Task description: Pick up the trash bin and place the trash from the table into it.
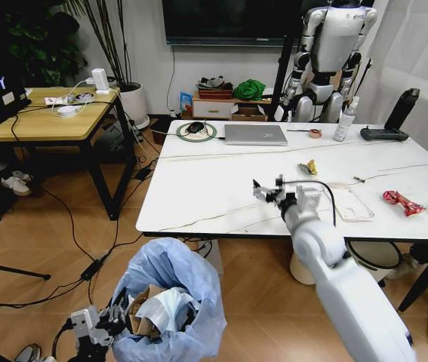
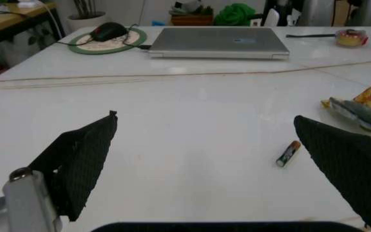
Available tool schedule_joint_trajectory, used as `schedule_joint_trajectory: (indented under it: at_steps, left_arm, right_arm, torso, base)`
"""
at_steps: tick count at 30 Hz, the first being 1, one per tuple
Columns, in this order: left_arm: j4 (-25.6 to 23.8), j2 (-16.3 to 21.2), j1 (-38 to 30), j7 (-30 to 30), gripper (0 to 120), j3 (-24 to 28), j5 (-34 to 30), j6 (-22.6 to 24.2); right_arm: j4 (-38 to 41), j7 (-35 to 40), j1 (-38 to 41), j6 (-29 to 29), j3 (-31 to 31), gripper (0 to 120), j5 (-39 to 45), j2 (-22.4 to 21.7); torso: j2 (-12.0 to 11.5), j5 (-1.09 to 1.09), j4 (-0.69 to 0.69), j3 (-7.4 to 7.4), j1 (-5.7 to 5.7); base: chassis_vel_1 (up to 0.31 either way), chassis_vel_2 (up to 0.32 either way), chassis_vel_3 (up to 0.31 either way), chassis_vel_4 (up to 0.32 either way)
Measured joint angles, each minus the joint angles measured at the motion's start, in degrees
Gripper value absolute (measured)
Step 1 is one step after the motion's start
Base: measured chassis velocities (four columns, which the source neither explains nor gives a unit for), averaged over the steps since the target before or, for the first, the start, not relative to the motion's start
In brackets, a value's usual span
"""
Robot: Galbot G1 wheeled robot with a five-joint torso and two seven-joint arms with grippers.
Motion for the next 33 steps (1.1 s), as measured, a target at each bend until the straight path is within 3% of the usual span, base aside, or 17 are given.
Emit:
schedule_joint_trajectory:
  at_steps: [10,19,26,28,33]
  left_arm:
    - [-1.13,-2.19,1.17,0.27,0,-0.94,1.08,-0.7]
    - [-1.26,-2.74,1.22,0.28,0,-0.97,1.37,-0.75]
    - [-1.27,-2.76,1.18,0.27,0,-1.02,1.4,-0.75]
    - [-1.28,-2.74,1.19,0.27,0,-1.04,1.38,-0.76]
    - [-1.38,-2.37,1.02,0.14,0,-1.31,1.02,-0.72]
  right_arm:
    - [-15.1,0.03,7.37,-0.37,0.18,100,-0.87,1.81]
    - [-20.13,-1.54,8.28,1.19,1.07,98,-0.89,1.86]
    - [-22.85,-2.49,7.92,2.15,2.24,73,-0.93,1.35]
    - [-22.86,-2.5,7.89,2.17,2.27,71,-0.93,1.32]
    - [-21.48,-2.57,6.52,2.18,2.9,50,-0.75,0.47]
  torso:
    - [0.0,0.0,-0.01,0.0,0.0]
    - [0.0,0.0,-0.01,-0.01,0.0]
    - [0.01,0.0,-0.01,-0.01,-0.01]
    - [0.01,0.01,-0.01,-0.01,-0.01]
    - [0.02,0.0,-0.02,-0.01,-0.01]
  base:
    - [0.0,0.0,0.0,0.0]
    - [0.0,0.0,0.0,0.0]
    - [0.0,0.0,0.0,0.0]
    - [0.0,0.0,0.0,0.0]
    - [0.0,0.0,0.0,0.0]
